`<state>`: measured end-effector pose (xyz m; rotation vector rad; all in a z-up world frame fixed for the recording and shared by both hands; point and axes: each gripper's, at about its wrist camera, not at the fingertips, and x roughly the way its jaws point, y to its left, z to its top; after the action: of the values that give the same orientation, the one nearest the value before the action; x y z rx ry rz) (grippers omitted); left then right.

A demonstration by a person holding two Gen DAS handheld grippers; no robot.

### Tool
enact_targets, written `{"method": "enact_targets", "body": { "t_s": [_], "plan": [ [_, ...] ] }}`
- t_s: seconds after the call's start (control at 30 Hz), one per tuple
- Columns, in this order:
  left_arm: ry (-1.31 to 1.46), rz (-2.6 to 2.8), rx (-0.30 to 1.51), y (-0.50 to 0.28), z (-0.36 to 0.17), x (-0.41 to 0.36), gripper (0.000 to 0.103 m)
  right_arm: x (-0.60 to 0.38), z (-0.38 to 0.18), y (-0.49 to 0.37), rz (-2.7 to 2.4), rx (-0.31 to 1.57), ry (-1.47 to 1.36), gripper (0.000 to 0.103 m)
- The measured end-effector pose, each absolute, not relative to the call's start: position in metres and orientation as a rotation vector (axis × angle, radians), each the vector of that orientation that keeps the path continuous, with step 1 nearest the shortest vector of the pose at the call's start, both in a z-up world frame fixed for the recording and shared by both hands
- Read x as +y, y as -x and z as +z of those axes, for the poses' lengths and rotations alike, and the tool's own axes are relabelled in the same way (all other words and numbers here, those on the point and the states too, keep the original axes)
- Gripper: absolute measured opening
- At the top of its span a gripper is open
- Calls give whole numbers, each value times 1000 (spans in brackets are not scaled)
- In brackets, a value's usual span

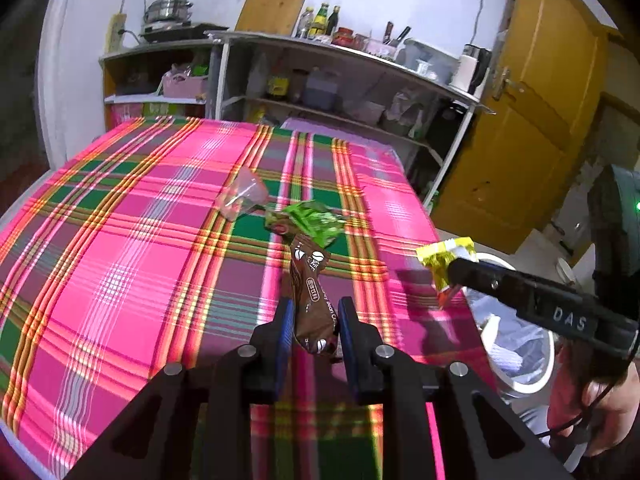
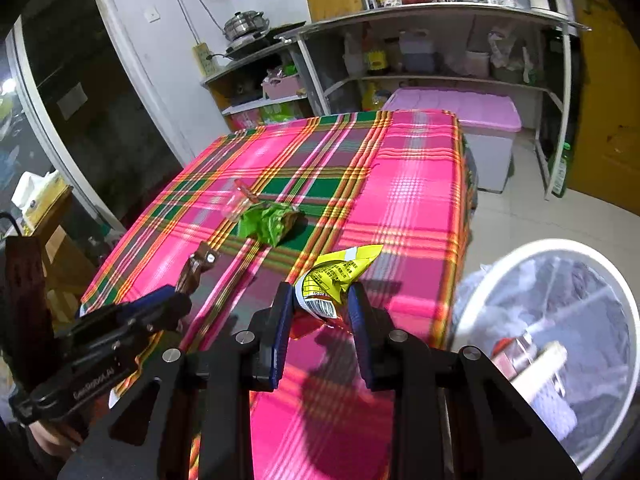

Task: Collect trash
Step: 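Carry the brown wrapper with the left gripper while the right carries the yellow packet to the bin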

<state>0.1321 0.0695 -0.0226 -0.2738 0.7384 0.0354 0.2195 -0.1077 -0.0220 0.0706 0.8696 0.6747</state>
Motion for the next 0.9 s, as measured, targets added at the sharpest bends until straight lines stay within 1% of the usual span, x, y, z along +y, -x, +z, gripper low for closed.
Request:
{"method": "enact_targets", "body": {
  "t_s": [0.47,0.9],
  "plan": [
    [222,-34,689,-92,6,27,23,-150,6,-163,659,790,-94,30],
    [178,-88,659,-75,22,-3,23,-185,14,-143,623,748,-136,30]
  ]
}}
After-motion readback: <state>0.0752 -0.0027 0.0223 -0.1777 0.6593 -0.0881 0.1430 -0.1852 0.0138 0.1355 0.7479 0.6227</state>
